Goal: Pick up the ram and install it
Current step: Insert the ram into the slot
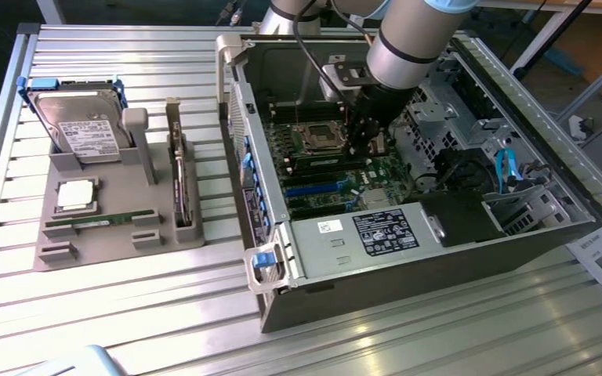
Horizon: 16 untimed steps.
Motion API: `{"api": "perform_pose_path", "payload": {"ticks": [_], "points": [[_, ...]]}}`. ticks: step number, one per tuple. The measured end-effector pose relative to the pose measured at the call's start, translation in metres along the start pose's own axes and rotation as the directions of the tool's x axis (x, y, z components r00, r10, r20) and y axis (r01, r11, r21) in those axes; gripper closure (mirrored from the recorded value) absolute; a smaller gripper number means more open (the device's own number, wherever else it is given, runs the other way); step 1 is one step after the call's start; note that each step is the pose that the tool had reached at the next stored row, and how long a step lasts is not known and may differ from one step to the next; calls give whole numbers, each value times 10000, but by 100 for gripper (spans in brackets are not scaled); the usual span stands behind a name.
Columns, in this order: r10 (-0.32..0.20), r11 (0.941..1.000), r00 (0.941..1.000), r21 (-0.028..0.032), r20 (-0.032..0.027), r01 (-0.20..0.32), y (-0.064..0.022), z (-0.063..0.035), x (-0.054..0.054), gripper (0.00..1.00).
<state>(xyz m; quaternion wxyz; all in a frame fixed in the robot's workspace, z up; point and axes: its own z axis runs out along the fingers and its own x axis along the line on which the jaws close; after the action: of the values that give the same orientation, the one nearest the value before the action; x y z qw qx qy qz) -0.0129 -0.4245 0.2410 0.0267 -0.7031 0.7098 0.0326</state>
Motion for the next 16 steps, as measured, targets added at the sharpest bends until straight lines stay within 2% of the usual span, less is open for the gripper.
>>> {"api": "perform_pose_path", "payload": {"ticks": [16], "points": [[-1,10000,10000,17,0,1,9,23,2,88]]}}
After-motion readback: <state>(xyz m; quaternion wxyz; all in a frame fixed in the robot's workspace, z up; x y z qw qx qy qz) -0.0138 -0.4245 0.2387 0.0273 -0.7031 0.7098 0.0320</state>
